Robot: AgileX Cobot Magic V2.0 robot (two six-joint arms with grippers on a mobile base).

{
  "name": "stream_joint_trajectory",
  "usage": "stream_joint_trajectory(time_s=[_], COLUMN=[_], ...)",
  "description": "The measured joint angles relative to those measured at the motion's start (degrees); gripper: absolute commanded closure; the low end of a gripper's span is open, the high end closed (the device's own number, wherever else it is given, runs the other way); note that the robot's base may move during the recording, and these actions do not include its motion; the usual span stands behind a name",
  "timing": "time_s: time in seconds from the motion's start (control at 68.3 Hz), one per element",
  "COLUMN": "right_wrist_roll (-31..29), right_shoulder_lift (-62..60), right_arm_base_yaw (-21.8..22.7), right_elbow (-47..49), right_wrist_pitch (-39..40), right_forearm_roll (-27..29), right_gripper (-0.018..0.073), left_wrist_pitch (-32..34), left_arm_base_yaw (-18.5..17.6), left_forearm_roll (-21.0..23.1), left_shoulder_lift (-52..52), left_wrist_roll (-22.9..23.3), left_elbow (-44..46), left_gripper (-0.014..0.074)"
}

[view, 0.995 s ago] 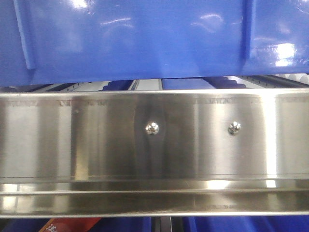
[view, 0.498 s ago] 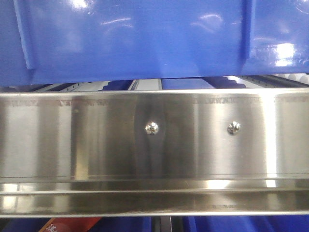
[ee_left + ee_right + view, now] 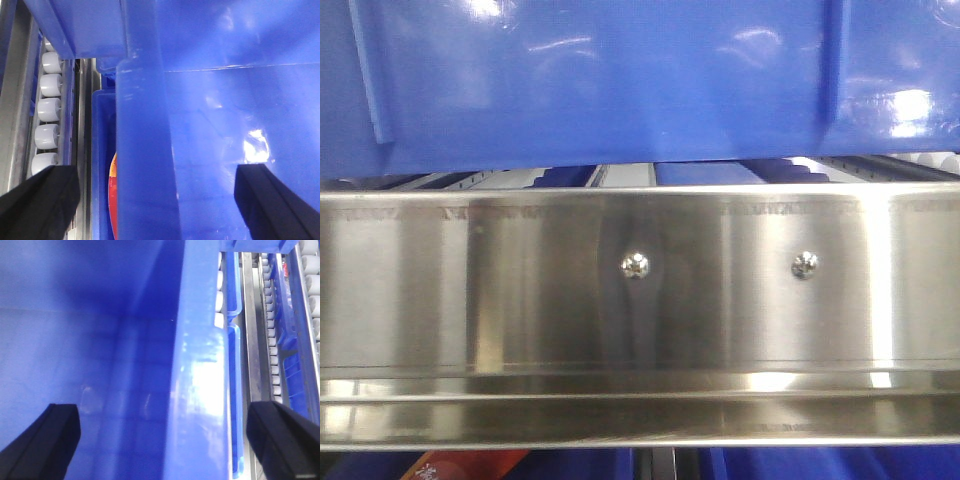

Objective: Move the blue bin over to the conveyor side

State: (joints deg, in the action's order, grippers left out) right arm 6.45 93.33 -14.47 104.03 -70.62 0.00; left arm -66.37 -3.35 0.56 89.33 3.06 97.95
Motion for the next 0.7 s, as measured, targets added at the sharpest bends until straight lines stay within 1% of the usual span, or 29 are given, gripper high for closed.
stream_joint_trajectory(time_s=[0.059, 0.132, 0.161, 0.176, 0.19, 0.205, 0.22, 0.234, 0.263, 0.293, 0.337, 0.351, 0.381, 0.424, 0.6, 0.703], right_wrist_roll=[0.0, 0.0, 0.0, 0.0, 0.0, 0.0, 0.0, 0.0, 0.0, 0.0, 0.5, 0.5, 0.5, 0.5, 0.5, 0.6], right_shoulder_lift=[0.1, 0.4, 0.5, 0.5, 0.5, 0.5, 0.5, 0.5, 0.5, 0.5, 0.4, 0.4, 0.4, 0.4, 0.3, -0.1], right_arm_base_yaw=[0.0, 0.0, 0.0, 0.0, 0.0, 0.0, 0.0, 0.0, 0.1, 0.2, 0.2, 0.2, 0.2, 0.2, 0.2, 0.1], right_elbow=[0.0, 0.0, 0.0, 0.0, 0.0, 0.0, 0.0, 0.1, 0.1, 0.2, 0.2, 0.2, 0.2, 0.2, 0.3, 0.3], right_wrist_pitch=[0.0, 0.0, 0.0, 0.0, 0.1, 0.2, 0.4, 0.5, 0.6, 0.9, 0.9, 0.9, 1.0, 1.0, 1.0, 0.7], right_forearm_roll=[0.0, 0.0, 0.0, 0.0, 0.0, -0.4, -0.7, -0.9, -1.3, -1.6, -1.4, -1.6, -1.7, -1.7, -1.8, -2.1], right_gripper=[0.0016, 0.0104, 0.0176, 0.0193, 0.0228, 0.0267, 0.0328, 0.0349, 0.044, 0.0532, 0.0678, 0.0683, 0.0648, 0.0626, 0.0636, 0.0636], left_wrist_pitch=[0.0, -0.1, -0.1, -0.2, -0.2, -0.2, -0.2, -0.4, -0.3, -0.4, -0.4, -0.6, -0.5, -0.5, -0.6, -1.8], left_arm_base_yaw=[0.0, 0.0, 0.0, 0.0, 0.0, 0.0, 0.0, 0.0, 0.0, 0.1, 0.3, 0.3, 0.3, 0.3, 0.3, 0.3], left_forearm_roll=[0.0, 0.0, 0.0, 0.0, 0.0, 0.0, 0.0, 0.0, -0.6, -0.6, -0.6, -0.6, -0.6, -0.6, -0.6, -0.6], left_shoulder_lift=[0.0, 0.0, 0.0, 0.0, 0.0, 0.0, 0.0, 0.0, 0.0, 0.0, 0.0, 0.0, 0.0, 0.0, 0.0, 0.0], left_wrist_roll=[0.0, 0.0, 0.0, 0.0, 0.0, 0.0, 0.0, 0.0, 0.0, 0.0, 0.0, 0.0, 0.0, 0.0, 0.0, 0.0], left_elbow=[0.0, 0.0, 0.0, 0.0, 0.0, 0.0, 0.0, 0.0, 0.0, 0.0, 0.0, 0.0, 0.0, 0.0, 0.2, 0.9], left_gripper=[0.0149, 0.0281, 0.0348, 0.0384, 0.0421, 0.046, 0.048, 0.054, 0.0621, 0.0645, 0.059, 0.0588, 0.0589, 0.06, 0.0606, 0.0606])
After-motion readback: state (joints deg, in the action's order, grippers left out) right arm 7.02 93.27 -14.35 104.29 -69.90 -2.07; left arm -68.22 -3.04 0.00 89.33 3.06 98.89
